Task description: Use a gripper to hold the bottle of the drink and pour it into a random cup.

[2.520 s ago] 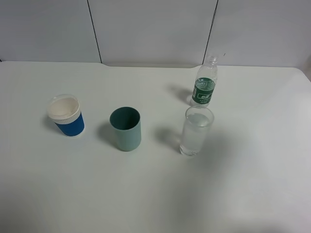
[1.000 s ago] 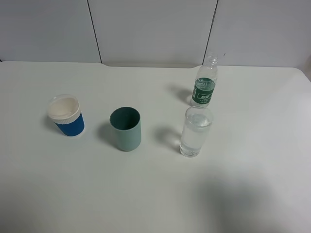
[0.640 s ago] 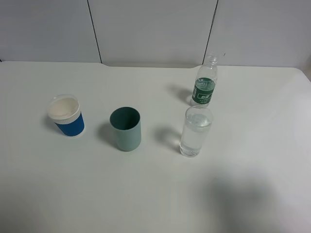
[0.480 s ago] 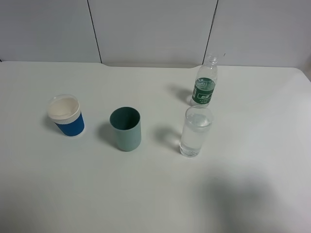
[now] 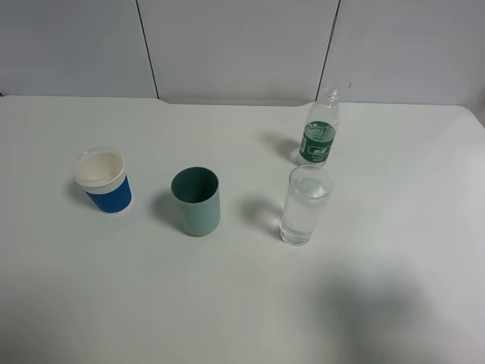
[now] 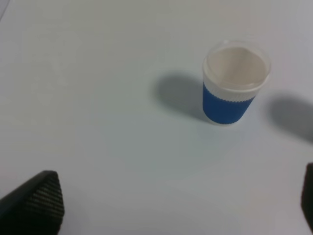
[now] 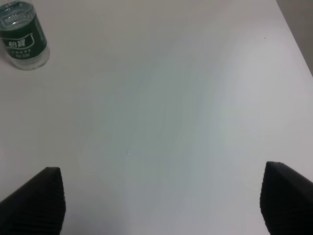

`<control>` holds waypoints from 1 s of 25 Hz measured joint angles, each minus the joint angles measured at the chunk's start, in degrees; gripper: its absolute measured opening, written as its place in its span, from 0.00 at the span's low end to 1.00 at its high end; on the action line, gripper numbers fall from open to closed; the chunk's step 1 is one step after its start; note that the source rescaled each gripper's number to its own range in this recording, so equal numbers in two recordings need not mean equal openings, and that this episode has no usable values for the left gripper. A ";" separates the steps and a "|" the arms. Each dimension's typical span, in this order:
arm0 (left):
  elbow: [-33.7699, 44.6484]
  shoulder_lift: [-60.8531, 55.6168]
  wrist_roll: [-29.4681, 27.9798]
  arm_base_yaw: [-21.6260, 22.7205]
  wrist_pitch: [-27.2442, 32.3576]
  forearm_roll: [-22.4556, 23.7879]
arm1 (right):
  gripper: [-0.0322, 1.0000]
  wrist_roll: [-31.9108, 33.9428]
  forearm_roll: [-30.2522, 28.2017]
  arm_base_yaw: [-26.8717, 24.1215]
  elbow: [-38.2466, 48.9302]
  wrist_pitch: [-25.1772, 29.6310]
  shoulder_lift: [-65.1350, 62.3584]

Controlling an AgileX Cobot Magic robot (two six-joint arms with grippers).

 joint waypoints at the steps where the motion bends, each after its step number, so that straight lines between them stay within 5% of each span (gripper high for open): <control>1: 0.00 0.00 0.00 0.00 0.00 0.00 | 0.70 0.00 0.00 0.00 0.00 0.00 0.00; 25: 0.00 0.00 -0.06 0.00 0.00 0.04 | 0.70 0.00 0.00 0.00 0.00 0.00 0.00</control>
